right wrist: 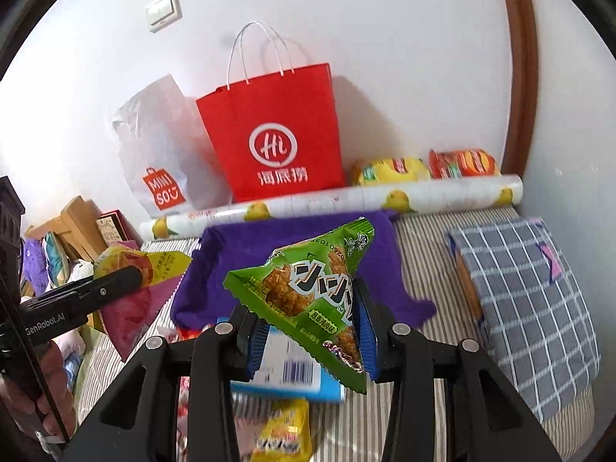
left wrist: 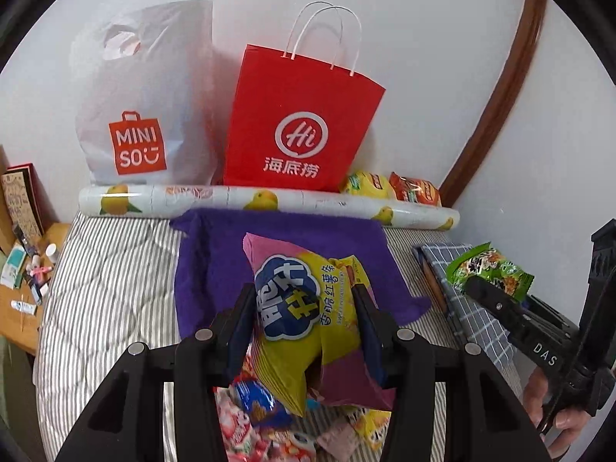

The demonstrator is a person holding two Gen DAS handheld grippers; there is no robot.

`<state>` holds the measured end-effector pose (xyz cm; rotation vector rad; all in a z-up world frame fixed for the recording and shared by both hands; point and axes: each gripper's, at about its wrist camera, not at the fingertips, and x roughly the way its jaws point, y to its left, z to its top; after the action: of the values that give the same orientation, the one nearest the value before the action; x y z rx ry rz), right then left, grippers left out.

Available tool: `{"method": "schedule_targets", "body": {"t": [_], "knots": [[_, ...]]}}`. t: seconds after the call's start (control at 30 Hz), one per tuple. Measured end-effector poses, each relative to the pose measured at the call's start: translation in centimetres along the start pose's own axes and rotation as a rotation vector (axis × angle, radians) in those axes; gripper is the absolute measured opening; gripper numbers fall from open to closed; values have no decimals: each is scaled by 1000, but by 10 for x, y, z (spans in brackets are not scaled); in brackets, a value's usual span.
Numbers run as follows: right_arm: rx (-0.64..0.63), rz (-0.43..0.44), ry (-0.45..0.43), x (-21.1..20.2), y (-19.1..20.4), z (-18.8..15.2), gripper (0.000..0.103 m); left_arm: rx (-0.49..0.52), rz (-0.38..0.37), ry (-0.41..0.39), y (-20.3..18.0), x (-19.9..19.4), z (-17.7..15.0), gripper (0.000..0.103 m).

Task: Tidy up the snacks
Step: 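Carry both packets over the purple towel and open both tools to drop them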

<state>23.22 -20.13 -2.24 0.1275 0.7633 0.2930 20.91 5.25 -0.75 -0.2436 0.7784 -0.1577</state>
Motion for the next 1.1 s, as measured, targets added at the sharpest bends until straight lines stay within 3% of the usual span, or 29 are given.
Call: {"method": "schedule_targets", "body": {"t": [0.67,1.1], "knots": [[-9,36,28,116,-19,67,40,-16,38,13,30,86,72,47],[-60,50,151,199,-30,73,40,-68,53,117,59,166,71,47]]}}
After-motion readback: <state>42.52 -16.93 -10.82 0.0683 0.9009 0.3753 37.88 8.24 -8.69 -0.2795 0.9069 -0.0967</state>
